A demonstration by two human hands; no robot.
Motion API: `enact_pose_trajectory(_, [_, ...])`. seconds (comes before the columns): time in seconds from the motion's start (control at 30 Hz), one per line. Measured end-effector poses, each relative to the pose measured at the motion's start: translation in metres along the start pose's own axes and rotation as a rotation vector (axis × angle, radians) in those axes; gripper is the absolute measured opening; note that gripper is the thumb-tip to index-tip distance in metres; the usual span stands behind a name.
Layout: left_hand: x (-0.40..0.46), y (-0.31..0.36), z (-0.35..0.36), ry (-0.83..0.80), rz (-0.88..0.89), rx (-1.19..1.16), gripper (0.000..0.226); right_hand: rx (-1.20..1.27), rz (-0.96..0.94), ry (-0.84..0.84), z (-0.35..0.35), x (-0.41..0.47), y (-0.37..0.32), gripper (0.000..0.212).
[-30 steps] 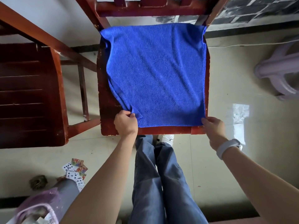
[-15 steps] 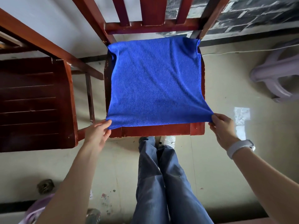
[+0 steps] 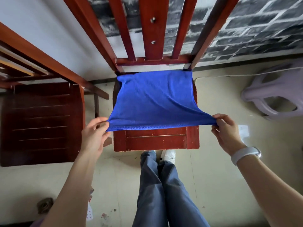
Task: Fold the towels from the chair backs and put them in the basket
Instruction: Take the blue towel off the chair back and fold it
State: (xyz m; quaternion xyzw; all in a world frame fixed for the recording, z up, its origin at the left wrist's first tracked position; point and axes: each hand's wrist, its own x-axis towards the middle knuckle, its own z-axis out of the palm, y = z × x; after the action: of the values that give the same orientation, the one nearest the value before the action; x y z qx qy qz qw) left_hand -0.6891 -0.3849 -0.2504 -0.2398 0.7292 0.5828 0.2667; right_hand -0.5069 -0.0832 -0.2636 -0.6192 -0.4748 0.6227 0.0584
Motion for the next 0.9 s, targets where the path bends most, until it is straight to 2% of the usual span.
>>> enact_pose_trajectory(0.13, [-0.022,0.047,0.003,-0.002,0.317,0.104,0.020,0.069,-0.066,-0.129,-0.007,-0.026,-0.047,0.035])
enact_pose_trajectory(0.2, [-0.032,0.071,0.002,-0.031,0.444,0.172,0.024,-0.037,-0.179,-0.180,-0.012,-0.038,-0.069,0.033])
enact_pose_trajectory(0.27, [-0.042,0.095,0.000,-0.075,0.493,0.213,0.026,-0.272,-0.354,-0.175,-0.015,-0.050,-0.090,0.031])
enact_pose_trajectory(0.33, [-0.050,0.116,-0.002,-0.110,0.494,0.224,0.025,-0.504,-0.560,-0.089,-0.017,-0.061,-0.110,0.025])
enact_pose_trajectory(0.4, [-0.058,0.131,-0.004,-0.132,0.512,0.314,0.026,-0.620,-0.711,-0.003,-0.021,-0.071,-0.126,0.016])
enact_pose_trajectory(0.53, [-0.075,0.148,-0.008,-0.147,0.654,0.645,0.035,-0.690,-0.847,0.063,-0.032,-0.082,-0.152,0.013])
enact_pose_trajectory(0.67, [-0.090,0.158,-0.010,-0.107,0.902,0.725,0.024,-0.714,-0.923,0.130,-0.044,-0.090,-0.168,0.009])
enact_pose_trajectory(0.77, [-0.097,0.169,-0.012,-0.037,1.051,0.820,0.014,-0.720,-1.034,0.085,-0.051,-0.098,-0.173,0.006])
enact_pose_trajectory(0.9, [-0.104,0.181,-0.018,-0.018,1.116,0.958,0.012,-0.806,-1.148,-0.001,-0.061,-0.109,-0.180,0.011])
